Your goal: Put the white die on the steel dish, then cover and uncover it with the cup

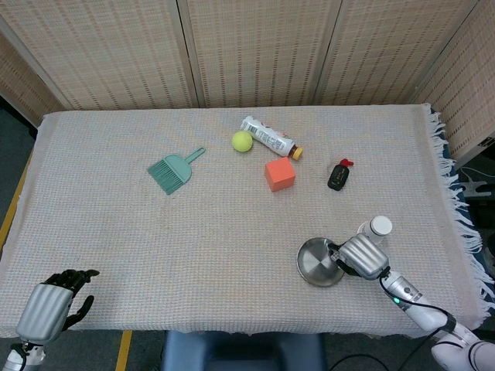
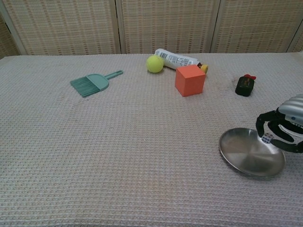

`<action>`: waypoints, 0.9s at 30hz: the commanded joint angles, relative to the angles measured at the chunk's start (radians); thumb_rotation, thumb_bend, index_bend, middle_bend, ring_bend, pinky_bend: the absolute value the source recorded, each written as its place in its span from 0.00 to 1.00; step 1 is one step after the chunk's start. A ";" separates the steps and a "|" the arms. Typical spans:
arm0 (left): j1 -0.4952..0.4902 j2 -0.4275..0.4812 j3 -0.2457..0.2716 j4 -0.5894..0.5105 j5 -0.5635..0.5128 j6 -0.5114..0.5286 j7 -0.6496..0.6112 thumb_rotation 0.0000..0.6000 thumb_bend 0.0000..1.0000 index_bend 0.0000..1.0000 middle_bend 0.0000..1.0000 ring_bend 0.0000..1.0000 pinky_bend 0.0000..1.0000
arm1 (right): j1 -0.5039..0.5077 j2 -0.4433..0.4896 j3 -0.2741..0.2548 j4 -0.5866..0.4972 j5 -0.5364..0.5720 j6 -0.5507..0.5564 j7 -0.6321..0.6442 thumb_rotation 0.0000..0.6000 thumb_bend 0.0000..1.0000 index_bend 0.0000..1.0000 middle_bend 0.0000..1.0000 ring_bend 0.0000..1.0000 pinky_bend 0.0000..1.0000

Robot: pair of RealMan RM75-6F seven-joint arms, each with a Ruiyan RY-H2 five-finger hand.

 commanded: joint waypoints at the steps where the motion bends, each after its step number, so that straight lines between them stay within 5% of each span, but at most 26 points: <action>1: 0.000 0.001 0.000 0.000 0.001 0.002 -0.002 1.00 0.36 0.31 0.43 0.37 0.52 | 0.013 -0.026 0.016 0.007 0.012 -0.008 0.005 1.00 0.51 0.51 0.73 0.80 1.00; 4: 0.001 0.002 0.000 0.000 0.002 0.004 -0.004 1.00 0.36 0.31 0.43 0.37 0.52 | 0.021 -0.058 0.024 0.045 -0.004 0.031 0.061 1.00 0.29 0.52 0.73 0.79 1.00; 8: 0.001 0.004 -0.001 -0.001 0.001 0.005 -0.008 1.00 0.36 0.31 0.43 0.37 0.52 | 0.026 -0.096 0.021 0.110 -0.037 0.105 0.170 1.00 0.13 0.49 0.73 0.74 1.00; 17: 0.002 0.005 -0.001 -0.002 0.000 0.005 -0.011 1.00 0.36 0.31 0.43 0.37 0.52 | 0.037 -0.059 0.017 0.093 -0.029 0.112 0.214 1.00 0.03 0.30 0.46 0.42 0.88; 21: 0.002 0.005 -0.002 -0.003 -0.001 0.005 -0.012 1.00 0.36 0.31 0.43 0.37 0.52 | 0.028 -0.032 0.061 0.075 0.023 0.109 0.093 1.00 0.03 0.29 0.37 0.27 0.73; 27: 0.001 0.005 -0.002 -0.003 -0.006 -0.002 -0.009 1.00 0.36 0.31 0.43 0.37 0.52 | 0.030 0.055 0.096 -0.044 0.122 -0.003 -0.066 1.00 0.03 0.19 0.21 0.07 0.35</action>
